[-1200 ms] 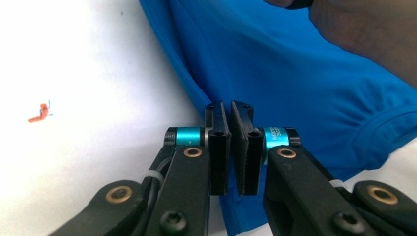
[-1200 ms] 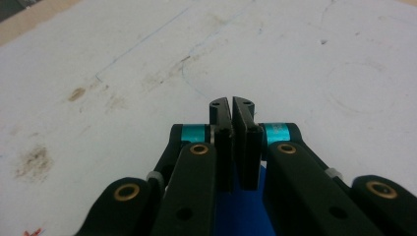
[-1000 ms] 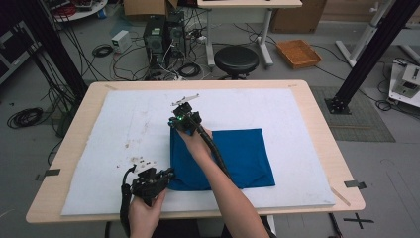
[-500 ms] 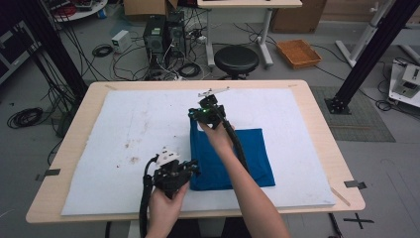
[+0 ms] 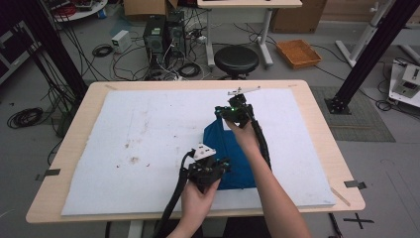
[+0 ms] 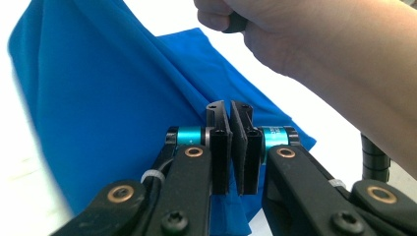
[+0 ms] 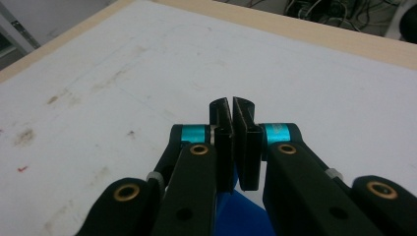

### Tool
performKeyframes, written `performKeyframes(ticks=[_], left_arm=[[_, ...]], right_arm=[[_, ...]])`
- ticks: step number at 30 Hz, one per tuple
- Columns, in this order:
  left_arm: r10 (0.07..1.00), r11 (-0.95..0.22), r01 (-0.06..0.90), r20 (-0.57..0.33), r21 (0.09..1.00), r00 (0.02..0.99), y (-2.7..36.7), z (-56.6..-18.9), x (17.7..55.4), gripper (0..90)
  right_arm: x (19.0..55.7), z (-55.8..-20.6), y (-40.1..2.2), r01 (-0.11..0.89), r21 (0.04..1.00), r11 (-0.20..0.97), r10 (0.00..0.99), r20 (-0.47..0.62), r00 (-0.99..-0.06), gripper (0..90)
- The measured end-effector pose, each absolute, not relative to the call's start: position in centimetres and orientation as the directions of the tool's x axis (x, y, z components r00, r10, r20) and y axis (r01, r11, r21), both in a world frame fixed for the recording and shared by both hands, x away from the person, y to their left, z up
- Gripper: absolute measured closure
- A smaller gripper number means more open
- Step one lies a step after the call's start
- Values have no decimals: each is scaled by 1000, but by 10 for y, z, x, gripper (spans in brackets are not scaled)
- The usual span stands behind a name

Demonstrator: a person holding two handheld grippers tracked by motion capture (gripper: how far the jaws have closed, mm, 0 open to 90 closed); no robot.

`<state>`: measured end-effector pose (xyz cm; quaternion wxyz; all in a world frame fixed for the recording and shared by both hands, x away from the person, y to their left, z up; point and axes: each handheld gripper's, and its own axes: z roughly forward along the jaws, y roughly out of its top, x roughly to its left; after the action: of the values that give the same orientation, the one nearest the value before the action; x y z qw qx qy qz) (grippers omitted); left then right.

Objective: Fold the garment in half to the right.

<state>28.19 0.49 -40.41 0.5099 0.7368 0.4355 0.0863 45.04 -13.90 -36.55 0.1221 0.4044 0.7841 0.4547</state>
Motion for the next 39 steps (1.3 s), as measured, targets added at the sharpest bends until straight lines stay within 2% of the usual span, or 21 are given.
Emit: performKeyframes(ticks=[22, 33, 39], left_arm=[[674, -167, 577, -335, 800, 659, -83, -427, 297, 865], [646, -166, 592, -366, 789, 669, -99, -438, 302, 860], [639, -167, 589, -368, 791, 675, -101, -440, 306, 788]], right_arm=[[449, -390, -231, 582, 769, 266, 842, 109, -529, 878], [449, -402, -246, 608, 746, 273, 865, 87, -495, 877], [453, -406, -246, 608, 743, 282, 869, 71, -490, 877]])
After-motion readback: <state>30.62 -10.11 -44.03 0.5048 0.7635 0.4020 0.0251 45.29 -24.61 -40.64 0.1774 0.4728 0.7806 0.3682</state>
